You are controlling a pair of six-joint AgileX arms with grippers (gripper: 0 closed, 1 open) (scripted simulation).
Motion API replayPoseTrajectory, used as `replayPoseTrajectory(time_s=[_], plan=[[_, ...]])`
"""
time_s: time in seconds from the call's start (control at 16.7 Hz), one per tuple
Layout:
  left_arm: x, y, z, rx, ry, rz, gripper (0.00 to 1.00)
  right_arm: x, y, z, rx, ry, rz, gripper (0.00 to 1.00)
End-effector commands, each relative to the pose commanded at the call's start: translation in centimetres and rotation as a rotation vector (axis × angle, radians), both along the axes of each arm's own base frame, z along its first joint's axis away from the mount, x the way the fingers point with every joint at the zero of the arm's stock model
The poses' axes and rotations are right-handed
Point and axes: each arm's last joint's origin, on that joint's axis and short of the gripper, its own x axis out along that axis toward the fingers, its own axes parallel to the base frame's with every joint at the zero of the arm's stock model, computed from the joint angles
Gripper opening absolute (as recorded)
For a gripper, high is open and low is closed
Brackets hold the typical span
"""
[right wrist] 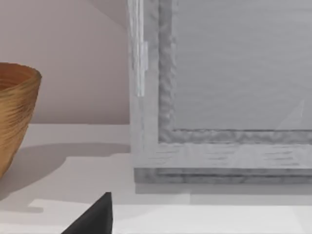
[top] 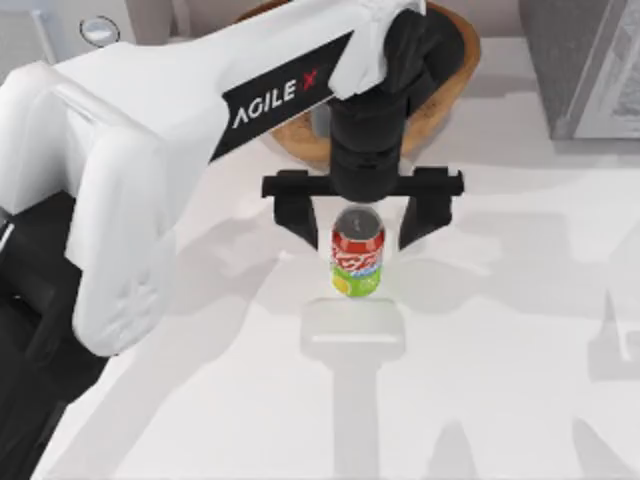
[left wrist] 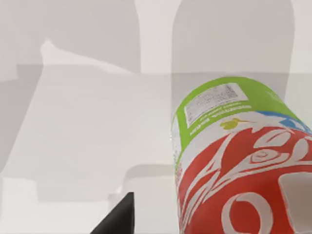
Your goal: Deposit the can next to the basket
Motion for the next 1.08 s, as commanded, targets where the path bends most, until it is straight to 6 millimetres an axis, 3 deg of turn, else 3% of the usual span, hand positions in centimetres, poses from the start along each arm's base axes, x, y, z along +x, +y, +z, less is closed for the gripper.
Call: replayPoseTrajectory(time_s=[0.54, 0.72, 1.08], plan=[[-0.2, -0.4, 0.2, -0.013, -0.007, -0.016, 1.0, 0.0, 0.0, 0.0, 0.0, 0.0, 0.0, 1.0], [-1.1, -2.3, 2.0, -0.081, -0.053, -0.077, 1.0, 0.0, 0.0, 0.0, 0.0, 0.0, 0.0, 1.0], [-3.0, -4.0, 5.5, -0.175, -0.087, -0.175, 1.0, 0.0, 0.0, 0.0, 0.0, 0.0, 0.0, 1.0]])
